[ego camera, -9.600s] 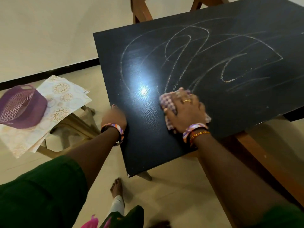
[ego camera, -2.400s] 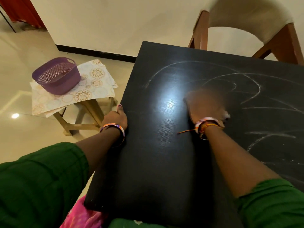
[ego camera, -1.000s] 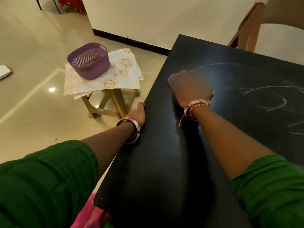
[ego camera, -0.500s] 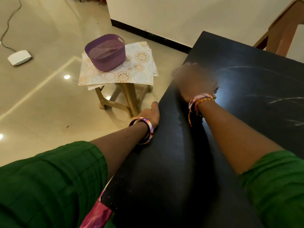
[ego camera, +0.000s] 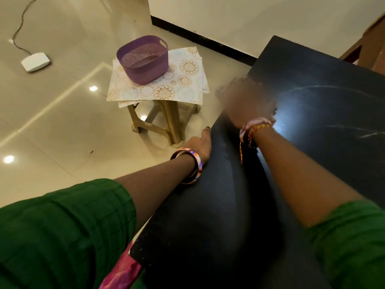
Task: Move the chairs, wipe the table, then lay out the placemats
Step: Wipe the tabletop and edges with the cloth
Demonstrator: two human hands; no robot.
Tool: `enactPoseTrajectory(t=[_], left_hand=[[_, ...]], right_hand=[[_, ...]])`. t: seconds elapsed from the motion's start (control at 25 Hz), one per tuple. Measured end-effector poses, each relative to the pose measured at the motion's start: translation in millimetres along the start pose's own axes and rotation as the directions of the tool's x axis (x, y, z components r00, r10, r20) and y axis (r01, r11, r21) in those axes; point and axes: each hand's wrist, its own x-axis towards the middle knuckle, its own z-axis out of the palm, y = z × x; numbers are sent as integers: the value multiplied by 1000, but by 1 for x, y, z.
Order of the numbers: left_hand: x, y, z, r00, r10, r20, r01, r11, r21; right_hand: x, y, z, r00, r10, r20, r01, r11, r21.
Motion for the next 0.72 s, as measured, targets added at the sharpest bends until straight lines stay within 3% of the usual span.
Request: enactPoseTrajectory(t=[0.16,0.48,0.6,0.72], left_hand=[[0,0,1,1000,16,2,-16,1000,26],[-9,6,-3,999,39,-26,-38,999,39],[-15,2,0,958,251,-136,-216,949,232],[-13,12,0,840,537,-79,-438,757,485]], right_hand=[[35,3,-7,995,102,15,-103,993,50],[-48,-24,13,999,-13,-37,16,996,84],[-4,-6,1,999,31,-20,-30,996,85],[50,21,-8,996,94,1,-94,989,115]])
